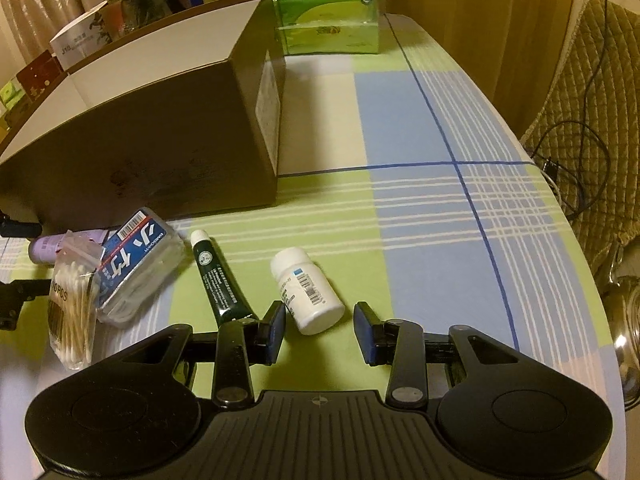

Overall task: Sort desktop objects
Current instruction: 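Grasp the purple tube with the left tool while the right tool grasps the white pill bottle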

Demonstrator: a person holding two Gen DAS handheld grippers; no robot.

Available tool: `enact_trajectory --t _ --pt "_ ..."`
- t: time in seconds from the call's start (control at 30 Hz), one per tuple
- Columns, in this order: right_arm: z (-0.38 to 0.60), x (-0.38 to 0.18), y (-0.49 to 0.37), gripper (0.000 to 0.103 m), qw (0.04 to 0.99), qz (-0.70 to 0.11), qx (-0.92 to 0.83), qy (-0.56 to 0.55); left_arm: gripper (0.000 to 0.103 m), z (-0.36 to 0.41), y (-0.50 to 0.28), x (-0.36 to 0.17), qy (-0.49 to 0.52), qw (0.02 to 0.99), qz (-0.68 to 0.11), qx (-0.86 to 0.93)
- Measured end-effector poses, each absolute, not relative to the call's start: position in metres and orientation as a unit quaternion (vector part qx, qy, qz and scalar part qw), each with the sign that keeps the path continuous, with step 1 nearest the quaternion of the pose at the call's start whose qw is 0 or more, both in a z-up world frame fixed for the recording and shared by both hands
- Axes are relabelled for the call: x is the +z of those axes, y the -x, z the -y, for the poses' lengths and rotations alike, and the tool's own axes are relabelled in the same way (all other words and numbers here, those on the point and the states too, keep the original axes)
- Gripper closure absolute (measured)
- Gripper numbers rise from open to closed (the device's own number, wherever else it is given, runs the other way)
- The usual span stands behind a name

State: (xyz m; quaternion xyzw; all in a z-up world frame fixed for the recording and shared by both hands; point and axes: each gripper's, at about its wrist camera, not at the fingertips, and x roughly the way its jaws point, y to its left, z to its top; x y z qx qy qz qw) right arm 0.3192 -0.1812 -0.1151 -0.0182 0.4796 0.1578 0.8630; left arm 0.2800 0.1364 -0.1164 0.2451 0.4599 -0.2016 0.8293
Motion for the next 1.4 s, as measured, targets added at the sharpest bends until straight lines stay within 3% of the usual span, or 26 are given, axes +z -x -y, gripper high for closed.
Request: enact_trajectory --t 0.2,0.37,0.63,0.97,1.13,1.23,1.4 --pt "0.186 -0.114 -0.319 0.068 0.862 -0.483 0.154 0.016 0.044 -0.134 -0.27 -0.11 -0.207 0.834 -0.469 -0.204" --pt "0.186 -0.114 -0.32 0.068 0.86 -0.484 0.157 0.021 0.066 -0.125 -0.291 -0.118 -0.194 0.836 -0.479 -0.182" --pt "0.191 -0.112 -0.316 0.068 0.86 -0.483 0.165 0.025 0.077 -0.126 -0.269 -0.118 -0.161 0.841 -0.49 -0.163" --pt "0.175 -0.113 -0.31 0.066 0.852 -0.454 0.236 0.113 0.078 -0.162 -0.222 -0.115 -0.053 0.846 -0.529 -0.027" --pt "0.161 -0.119 -0.312 0.063 0.845 -0.422 0.259 0.202 0.077 -0.162 -0.217 -0.115 -0.04 0.845 -0.534 -0.013" --pt "0.158 -0.124 -0.318 0.06 0.837 -0.414 0.277 0.225 0.07 -0.16 -0.222 -0.119 -0.044 0.848 -0.528 -0.006" --pt "0.153 -0.125 -0.325 0.06 0.821 -0.409 0.313 0.248 0.072 -0.162 -0.235 -0.118 -0.028 0.849 -0.527 0.002"
